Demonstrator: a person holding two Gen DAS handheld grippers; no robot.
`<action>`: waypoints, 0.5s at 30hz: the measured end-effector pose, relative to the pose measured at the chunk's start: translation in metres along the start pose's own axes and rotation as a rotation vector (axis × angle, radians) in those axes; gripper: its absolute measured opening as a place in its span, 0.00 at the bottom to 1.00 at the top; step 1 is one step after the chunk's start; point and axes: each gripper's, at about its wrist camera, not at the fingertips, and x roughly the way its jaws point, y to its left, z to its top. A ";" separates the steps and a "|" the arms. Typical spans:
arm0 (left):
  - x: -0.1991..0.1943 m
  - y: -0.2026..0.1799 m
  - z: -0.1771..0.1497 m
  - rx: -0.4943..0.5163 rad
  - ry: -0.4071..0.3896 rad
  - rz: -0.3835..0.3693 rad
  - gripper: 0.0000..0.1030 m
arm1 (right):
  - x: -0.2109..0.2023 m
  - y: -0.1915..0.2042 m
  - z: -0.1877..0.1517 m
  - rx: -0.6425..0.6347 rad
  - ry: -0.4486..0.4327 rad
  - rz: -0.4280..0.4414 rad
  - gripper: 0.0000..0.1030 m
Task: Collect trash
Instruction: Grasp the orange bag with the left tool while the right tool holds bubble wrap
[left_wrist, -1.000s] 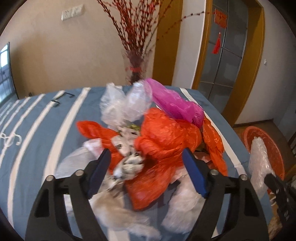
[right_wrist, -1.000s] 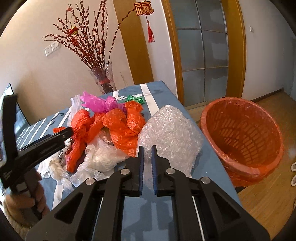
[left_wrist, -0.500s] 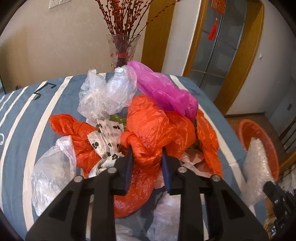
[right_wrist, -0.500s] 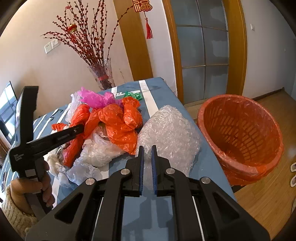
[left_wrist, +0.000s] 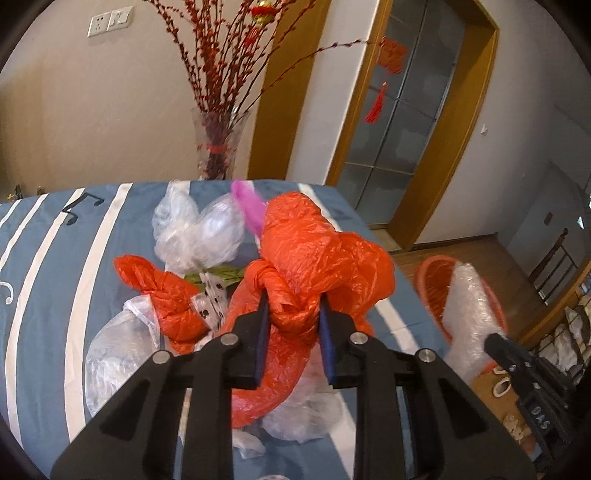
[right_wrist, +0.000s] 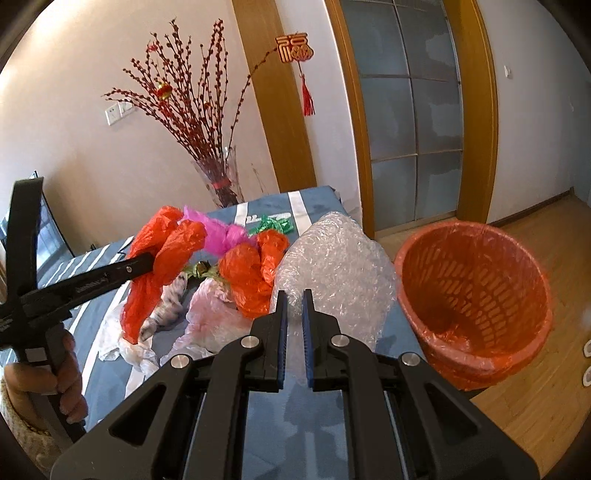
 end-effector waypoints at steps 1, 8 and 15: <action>-0.003 -0.002 0.002 -0.002 -0.003 -0.008 0.23 | -0.001 -0.001 0.001 0.002 -0.003 0.001 0.08; -0.027 -0.025 0.013 0.008 -0.028 -0.074 0.23 | -0.013 -0.011 0.006 0.009 -0.033 -0.002 0.08; -0.026 -0.067 0.017 0.060 -0.029 -0.139 0.23 | -0.026 -0.033 0.016 0.013 -0.073 -0.037 0.08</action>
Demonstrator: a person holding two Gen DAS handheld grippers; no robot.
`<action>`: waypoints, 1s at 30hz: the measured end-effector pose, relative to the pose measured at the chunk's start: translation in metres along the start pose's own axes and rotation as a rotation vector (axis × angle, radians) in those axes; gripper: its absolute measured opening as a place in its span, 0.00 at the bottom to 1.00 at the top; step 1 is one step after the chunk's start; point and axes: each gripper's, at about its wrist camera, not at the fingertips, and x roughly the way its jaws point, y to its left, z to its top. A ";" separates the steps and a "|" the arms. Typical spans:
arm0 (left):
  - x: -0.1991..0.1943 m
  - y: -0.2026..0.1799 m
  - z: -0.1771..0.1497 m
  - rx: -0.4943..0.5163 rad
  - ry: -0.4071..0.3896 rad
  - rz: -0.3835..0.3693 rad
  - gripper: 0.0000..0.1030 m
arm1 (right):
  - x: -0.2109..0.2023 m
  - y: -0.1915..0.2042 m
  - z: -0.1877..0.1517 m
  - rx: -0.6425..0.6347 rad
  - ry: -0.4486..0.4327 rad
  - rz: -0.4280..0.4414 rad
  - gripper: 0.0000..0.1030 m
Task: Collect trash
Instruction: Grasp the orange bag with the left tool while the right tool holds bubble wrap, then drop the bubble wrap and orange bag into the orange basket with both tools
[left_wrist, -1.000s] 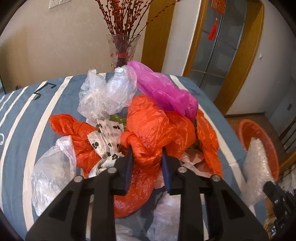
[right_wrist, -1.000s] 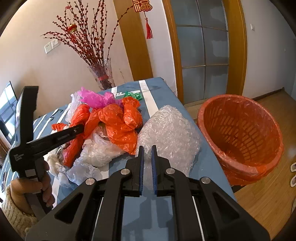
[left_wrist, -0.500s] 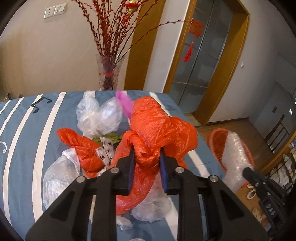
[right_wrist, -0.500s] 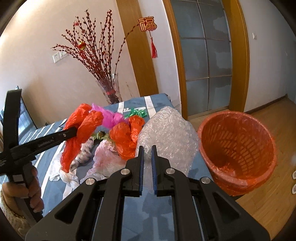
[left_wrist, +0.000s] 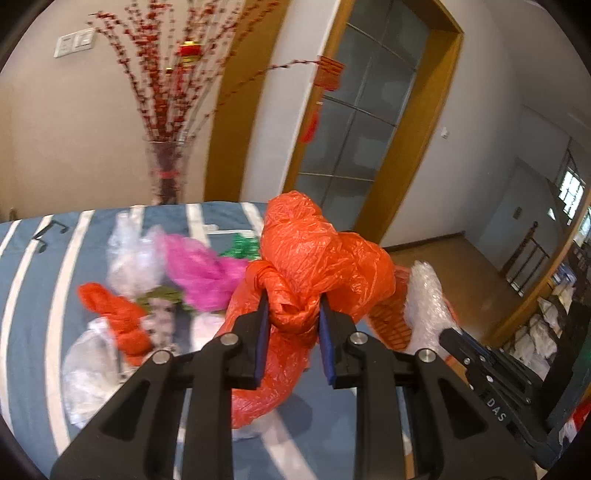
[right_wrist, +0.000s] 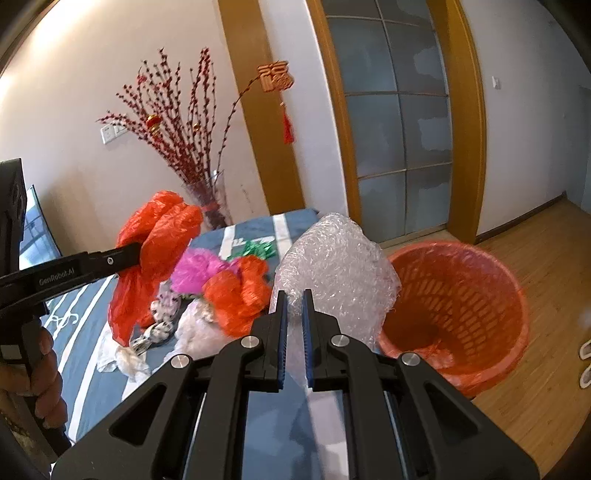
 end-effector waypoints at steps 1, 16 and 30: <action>0.002 -0.007 0.001 0.009 0.001 -0.008 0.23 | -0.001 -0.004 0.002 0.001 -0.005 -0.006 0.08; 0.095 -0.101 0.007 0.061 0.077 -0.154 0.23 | -0.005 -0.096 0.028 0.089 -0.056 -0.113 0.08; 0.170 -0.147 0.001 0.074 0.151 -0.225 0.24 | 0.021 -0.144 0.029 0.146 -0.047 -0.118 0.08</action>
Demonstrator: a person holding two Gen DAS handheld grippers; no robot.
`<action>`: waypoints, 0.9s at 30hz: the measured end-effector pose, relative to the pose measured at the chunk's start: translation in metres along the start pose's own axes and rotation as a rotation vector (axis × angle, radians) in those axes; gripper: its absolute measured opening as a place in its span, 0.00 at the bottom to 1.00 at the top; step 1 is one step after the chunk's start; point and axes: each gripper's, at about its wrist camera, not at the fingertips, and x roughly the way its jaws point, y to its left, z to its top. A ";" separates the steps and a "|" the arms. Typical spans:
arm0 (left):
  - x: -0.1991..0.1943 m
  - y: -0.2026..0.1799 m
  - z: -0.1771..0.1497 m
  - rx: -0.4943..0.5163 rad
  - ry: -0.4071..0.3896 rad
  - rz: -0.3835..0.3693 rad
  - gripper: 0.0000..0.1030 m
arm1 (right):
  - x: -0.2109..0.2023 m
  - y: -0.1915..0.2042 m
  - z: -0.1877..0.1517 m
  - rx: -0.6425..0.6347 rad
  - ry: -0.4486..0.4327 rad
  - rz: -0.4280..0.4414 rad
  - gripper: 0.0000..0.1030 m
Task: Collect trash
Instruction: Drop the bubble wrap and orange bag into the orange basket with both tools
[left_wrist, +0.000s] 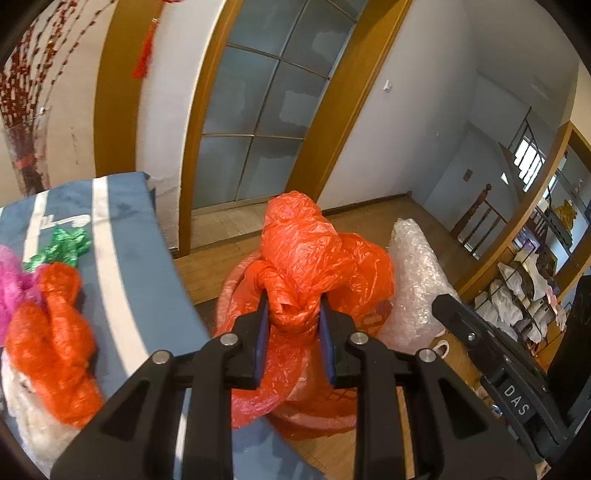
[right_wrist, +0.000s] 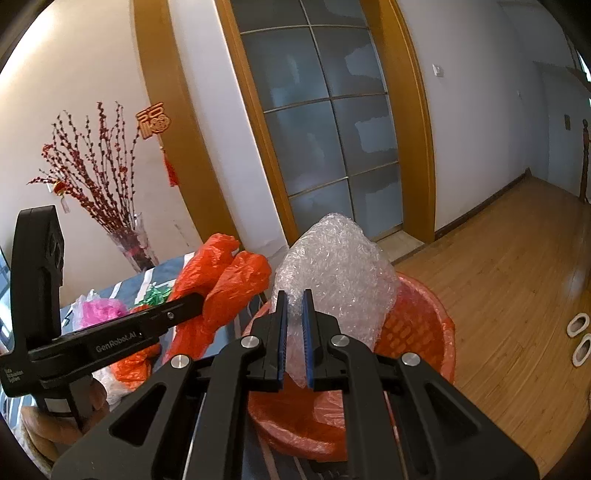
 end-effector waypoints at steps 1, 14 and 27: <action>0.004 -0.003 0.000 0.003 0.003 -0.006 0.24 | 0.001 -0.003 0.000 0.005 0.000 -0.001 0.08; 0.049 -0.017 -0.003 0.003 0.061 -0.037 0.26 | 0.013 -0.039 0.001 0.078 0.004 0.000 0.08; 0.061 -0.007 -0.016 -0.019 0.104 -0.005 0.49 | 0.011 -0.050 -0.008 0.132 -0.003 -0.010 0.40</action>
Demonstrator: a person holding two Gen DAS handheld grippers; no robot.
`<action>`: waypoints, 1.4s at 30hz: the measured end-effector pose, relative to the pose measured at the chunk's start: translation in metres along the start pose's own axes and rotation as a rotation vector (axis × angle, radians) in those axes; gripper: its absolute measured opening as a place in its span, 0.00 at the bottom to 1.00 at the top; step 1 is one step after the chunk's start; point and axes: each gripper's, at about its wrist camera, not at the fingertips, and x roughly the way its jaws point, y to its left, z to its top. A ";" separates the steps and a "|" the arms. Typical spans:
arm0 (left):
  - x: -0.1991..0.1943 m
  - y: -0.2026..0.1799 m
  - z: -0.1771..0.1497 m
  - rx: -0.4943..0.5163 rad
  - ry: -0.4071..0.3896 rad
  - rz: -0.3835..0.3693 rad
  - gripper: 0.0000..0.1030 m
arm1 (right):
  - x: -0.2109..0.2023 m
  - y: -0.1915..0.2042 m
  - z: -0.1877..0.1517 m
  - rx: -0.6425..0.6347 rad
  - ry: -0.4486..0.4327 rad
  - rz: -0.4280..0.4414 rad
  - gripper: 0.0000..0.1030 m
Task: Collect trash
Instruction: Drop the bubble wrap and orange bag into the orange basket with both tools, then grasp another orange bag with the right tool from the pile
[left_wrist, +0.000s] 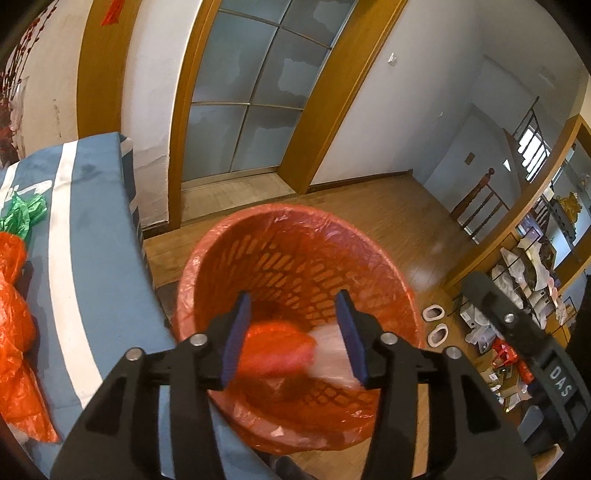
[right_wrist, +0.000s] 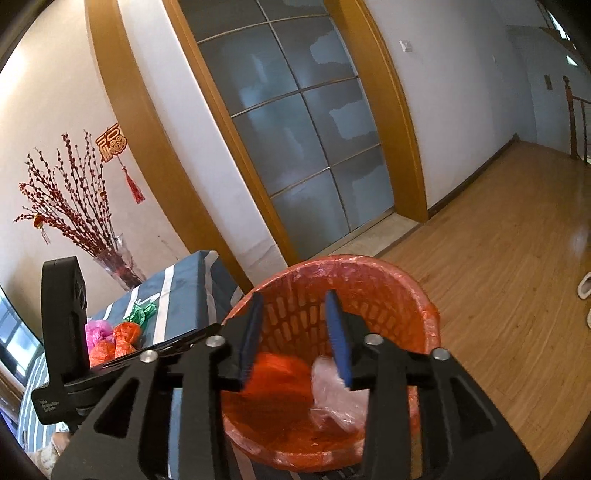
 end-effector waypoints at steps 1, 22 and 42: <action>-0.001 0.000 0.000 0.000 0.000 0.001 0.50 | -0.002 0.000 0.000 -0.001 -0.004 -0.007 0.41; -0.112 0.059 -0.031 -0.013 -0.124 0.187 0.65 | -0.038 0.067 -0.012 -0.145 -0.036 0.006 0.52; -0.267 0.229 -0.121 -0.246 -0.233 0.598 0.76 | 0.026 0.231 -0.088 -0.353 0.204 0.248 0.51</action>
